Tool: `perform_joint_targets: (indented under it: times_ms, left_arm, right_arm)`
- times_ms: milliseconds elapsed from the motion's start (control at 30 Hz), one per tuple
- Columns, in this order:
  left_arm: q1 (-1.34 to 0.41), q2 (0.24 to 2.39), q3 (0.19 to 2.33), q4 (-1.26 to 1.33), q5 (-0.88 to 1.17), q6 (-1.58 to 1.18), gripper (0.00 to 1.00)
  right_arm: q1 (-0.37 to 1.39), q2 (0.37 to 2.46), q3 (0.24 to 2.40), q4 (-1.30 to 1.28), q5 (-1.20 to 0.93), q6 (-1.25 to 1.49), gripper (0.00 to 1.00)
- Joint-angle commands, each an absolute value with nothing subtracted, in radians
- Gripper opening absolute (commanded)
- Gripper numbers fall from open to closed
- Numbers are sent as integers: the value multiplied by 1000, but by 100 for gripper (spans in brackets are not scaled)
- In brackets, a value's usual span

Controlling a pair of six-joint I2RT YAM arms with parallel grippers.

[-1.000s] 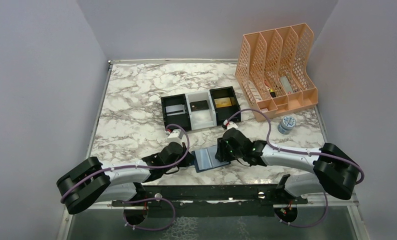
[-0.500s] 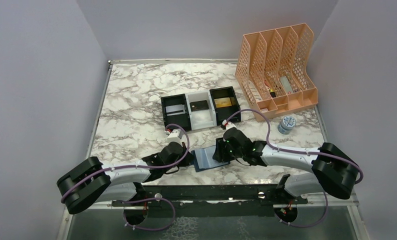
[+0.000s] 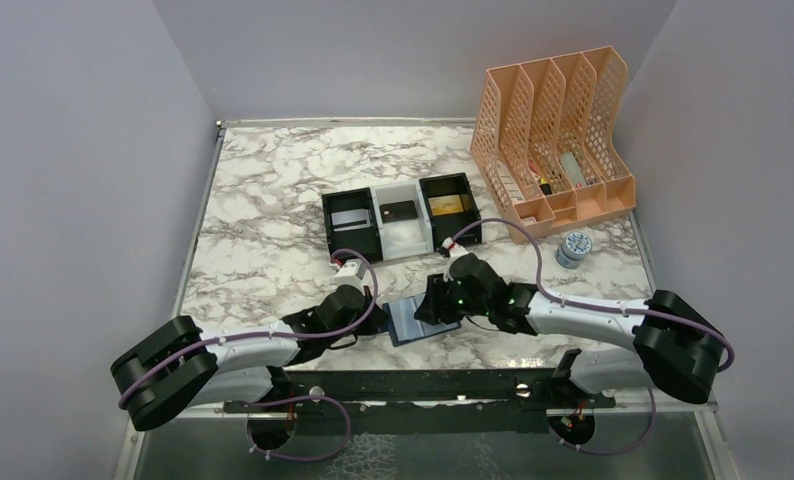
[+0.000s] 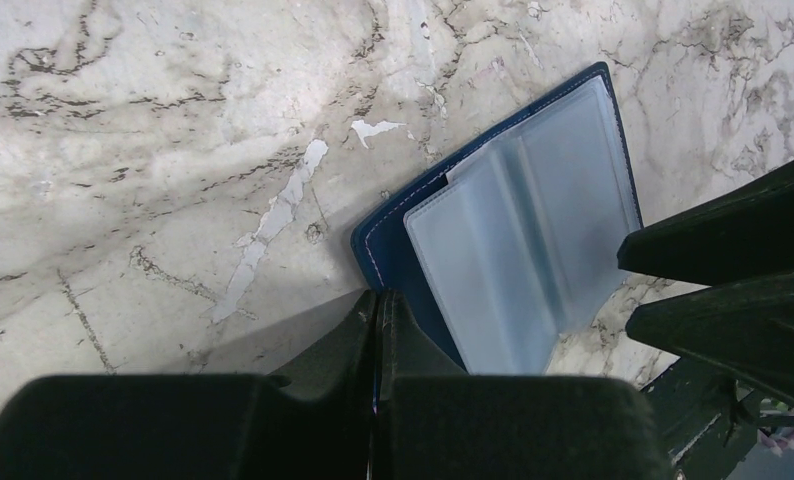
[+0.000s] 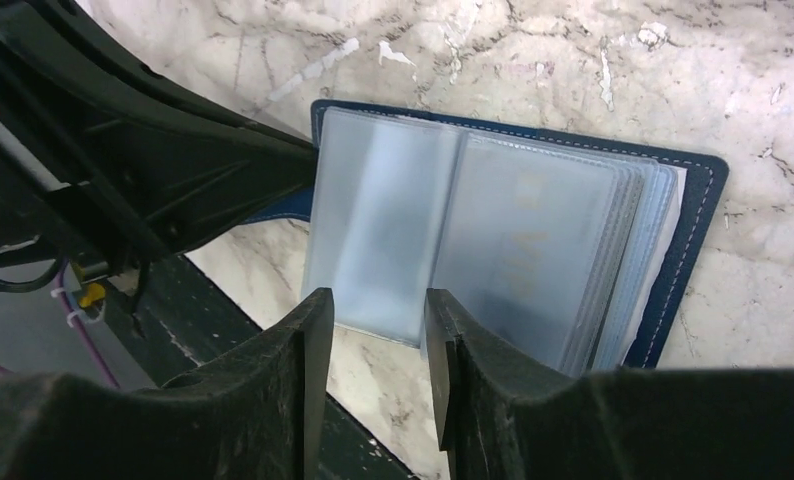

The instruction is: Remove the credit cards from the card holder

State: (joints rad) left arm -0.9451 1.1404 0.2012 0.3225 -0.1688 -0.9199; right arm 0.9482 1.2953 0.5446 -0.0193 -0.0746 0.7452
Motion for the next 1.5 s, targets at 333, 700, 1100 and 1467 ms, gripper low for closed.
perform_joint_targets:
  times_ms: [333, 700, 1100, 1467]
  left_arm:
    - [-953, 1139, 175, 249, -164, -918, 0]
    - [-953, 1139, 176, 249, -160, -914, 0]
    - [-953, 1180, 196, 255, -147, -910, 0]
    - [-953, 1193, 196, 264, -148, -909, 0]
  right_arm:
    - [953, 1240, 532, 82, -164, 750, 39]
    - [953, 1273, 594, -215, 118, 665, 50]
    - [953, 1378, 623, -211, 74, 623, 52]
    - [965, 1410, 651, -260, 126, 571, 61]
